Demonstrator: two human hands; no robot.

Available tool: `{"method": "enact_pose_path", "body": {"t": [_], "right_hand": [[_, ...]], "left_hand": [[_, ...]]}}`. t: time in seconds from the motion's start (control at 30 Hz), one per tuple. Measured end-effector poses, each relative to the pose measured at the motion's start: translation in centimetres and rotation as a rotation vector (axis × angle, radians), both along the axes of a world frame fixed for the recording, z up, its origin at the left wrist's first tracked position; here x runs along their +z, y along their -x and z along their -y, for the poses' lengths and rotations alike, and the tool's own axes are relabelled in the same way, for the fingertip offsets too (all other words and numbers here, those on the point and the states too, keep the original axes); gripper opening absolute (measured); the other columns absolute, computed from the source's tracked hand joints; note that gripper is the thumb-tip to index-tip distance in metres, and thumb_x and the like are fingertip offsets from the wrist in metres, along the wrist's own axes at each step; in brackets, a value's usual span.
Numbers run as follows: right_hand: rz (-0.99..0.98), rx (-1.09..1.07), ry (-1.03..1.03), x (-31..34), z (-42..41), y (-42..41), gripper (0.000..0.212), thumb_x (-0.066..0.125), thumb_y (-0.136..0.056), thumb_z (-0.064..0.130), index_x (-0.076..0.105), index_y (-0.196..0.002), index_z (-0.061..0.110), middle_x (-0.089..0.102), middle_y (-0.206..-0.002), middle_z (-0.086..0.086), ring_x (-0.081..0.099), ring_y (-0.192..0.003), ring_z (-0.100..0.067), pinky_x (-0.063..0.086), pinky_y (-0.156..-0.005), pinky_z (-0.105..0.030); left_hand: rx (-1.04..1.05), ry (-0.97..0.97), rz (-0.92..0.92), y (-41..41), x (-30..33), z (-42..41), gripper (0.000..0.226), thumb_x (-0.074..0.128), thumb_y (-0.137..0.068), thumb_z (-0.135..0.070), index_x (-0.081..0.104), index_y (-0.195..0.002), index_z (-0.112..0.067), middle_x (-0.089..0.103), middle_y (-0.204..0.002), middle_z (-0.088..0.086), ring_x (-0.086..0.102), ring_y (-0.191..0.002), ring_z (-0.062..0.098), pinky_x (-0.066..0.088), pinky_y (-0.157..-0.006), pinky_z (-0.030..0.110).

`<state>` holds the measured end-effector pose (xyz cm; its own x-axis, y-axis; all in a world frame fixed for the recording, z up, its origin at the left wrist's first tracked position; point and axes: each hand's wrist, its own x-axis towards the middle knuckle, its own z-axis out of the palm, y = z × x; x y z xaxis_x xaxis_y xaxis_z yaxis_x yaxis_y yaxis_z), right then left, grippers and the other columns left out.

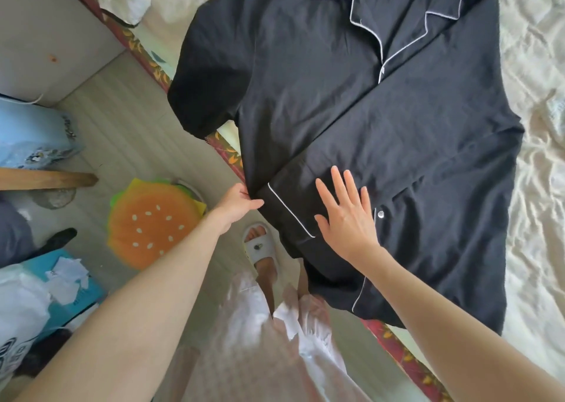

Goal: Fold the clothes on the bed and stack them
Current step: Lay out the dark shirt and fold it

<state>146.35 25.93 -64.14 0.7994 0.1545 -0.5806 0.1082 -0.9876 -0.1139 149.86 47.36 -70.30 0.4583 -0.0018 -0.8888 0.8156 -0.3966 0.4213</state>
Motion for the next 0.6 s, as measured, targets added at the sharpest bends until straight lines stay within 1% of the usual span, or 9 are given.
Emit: {"method": "enact_pose_path", "body": {"t": [0.07, 0.17, 0.2, 0.33, 0.43, 0.47, 0.5, 0.57, 0.6], "right_hand": [[0.011, 0.001, 0.005, -0.4, 0.1, 0.0, 0.064, 0.045, -0.098, 0.034, 0.012, -0.152, 0.024, -0.007, -0.160, -0.005, -0.011, -0.146, -0.026, 0.001, -0.117, -0.048], [0.012, 0.008, 0.019, -0.8, 0.1, 0.0, 0.065, 0.047, -0.097, 0.031, 0.012, -0.152, 0.024, -0.006, -0.160, -0.005, -0.009, -0.147, -0.026, 0.003, -0.117, -0.048], [0.006, 0.015, 0.030, -0.8, 0.1, 0.1, 0.066, 0.047, -0.097, 0.031, 0.011, -0.152, 0.024, -0.006, -0.160, -0.005, -0.009, -0.147, -0.026, 0.003, -0.117, -0.047], [-0.019, 0.039, 0.053, -0.8, 0.4, 0.0, 0.069, 0.049, -0.096, 0.028, 0.010, -0.152, 0.024, -0.008, -0.160, -0.005, -0.010, -0.147, -0.026, 0.004, -0.117, -0.047], [-0.027, 0.039, 0.061, -0.7, 0.3, -0.1, 0.069, 0.049, -0.096, 0.027, 0.010, -0.152, 0.023, -0.009, -0.160, -0.005, -0.010, -0.147, -0.025, 0.006, -0.117, -0.048], [-0.033, 0.038, 0.062, -0.6, 0.2, -0.1, 0.068, 0.049, -0.096, 0.027, 0.010, -0.152, 0.023, -0.009, -0.160, -0.005, -0.010, -0.146, -0.025, 0.006, -0.117, -0.048], [-0.036, 0.035, 0.062, -0.6, 0.1, -0.1, 0.068, 0.049, -0.096, 0.027, 0.010, -0.152, 0.023, -0.009, -0.160, -0.005, -0.010, -0.146, -0.025, 0.006, -0.117, -0.048], [-0.040, 0.031, 0.058, -0.5, 0.1, -0.3, 0.067, 0.048, -0.096, 0.028, 0.010, -0.152, 0.023, -0.009, -0.160, -0.005, -0.011, -0.146, -0.025, 0.006, -0.117, -0.048], [-0.044, 0.033, 0.057, -0.5, 0.1, -0.3, 0.067, 0.047, -0.096, 0.028, 0.010, -0.152, 0.023, -0.010, -0.160, -0.004, -0.011, -0.146, -0.025, 0.006, -0.117, -0.047]], "left_hand": [[-0.041, 0.027, 0.004, 1.6, -0.6, 0.1, 0.032, 0.066, -0.089, -0.017, 0.054, -0.117, -0.008, 0.058, -0.106, 0.000, 0.053, -0.098, 0.017, 0.043, -0.087, 0.030], [0.046, -0.015, 0.101, 3.9, -1.6, -0.4, 0.018, 0.065, -0.089, -0.022, 0.058, -0.103, -0.014, 0.060, -0.094, -0.006, 0.054, -0.089, 0.013, 0.042, -0.071, 0.021], [0.073, -0.036, 0.125, 4.5, -1.9, -0.8, 0.014, 0.063, -0.090, -0.023, 0.057, -0.098, -0.014, 0.060, -0.090, -0.007, 0.055, -0.086, 0.014, 0.041, -0.066, 0.020], [0.068, -0.058, 0.184, 5.5, -2.1, -2.4, 0.013, 0.056, -0.094, -0.024, 0.054, -0.087, -0.013, 0.063, -0.083, 0.001, 0.057, -0.081, 0.020, 0.041, -0.069, 0.031], [0.050, -0.052, 0.221, 5.6, -1.6, -2.3, 0.018, 0.053, -0.096, -0.025, 0.049, -0.080, -0.017, 0.056, -0.073, -0.002, 0.052, -0.075, 0.020, 0.038, -0.063, 0.030], [0.049, -0.028, 0.207, 5.8, -1.4, -2.2, 0.014, 0.055, -0.095, -0.027, 0.050, -0.086, -0.017, 0.057, -0.078, -0.004, 0.053, -0.079, 0.019, 0.041, -0.064, 0.028], [0.040, 0.008, 0.168, 6.0, -1.3, -2.1, 0.016, 0.059, -0.092, -0.030, 0.052, -0.096, -0.016, 0.060, -0.088, -0.004, 0.056, -0.086, 0.018, 0.045, -0.070, 0.028], [-0.009, 0.037, 0.070, 6.5, -1.3, -1.9, 0.041, 0.069, -0.085, -0.028, 0.051, -0.119, -0.012, 0.059, -0.108, -0.002, 0.055, -0.101, 0.017, 0.048, -0.087, 0.032], [-0.043, 0.020, 0.056, 6.8, -1.4, -1.9, 0.046, 0.072, -0.083, -0.022, 0.051, -0.122, -0.009, 0.058, -0.109, 0.000, 0.055, -0.102, 0.018, 0.047, -0.088, 0.032]]}}
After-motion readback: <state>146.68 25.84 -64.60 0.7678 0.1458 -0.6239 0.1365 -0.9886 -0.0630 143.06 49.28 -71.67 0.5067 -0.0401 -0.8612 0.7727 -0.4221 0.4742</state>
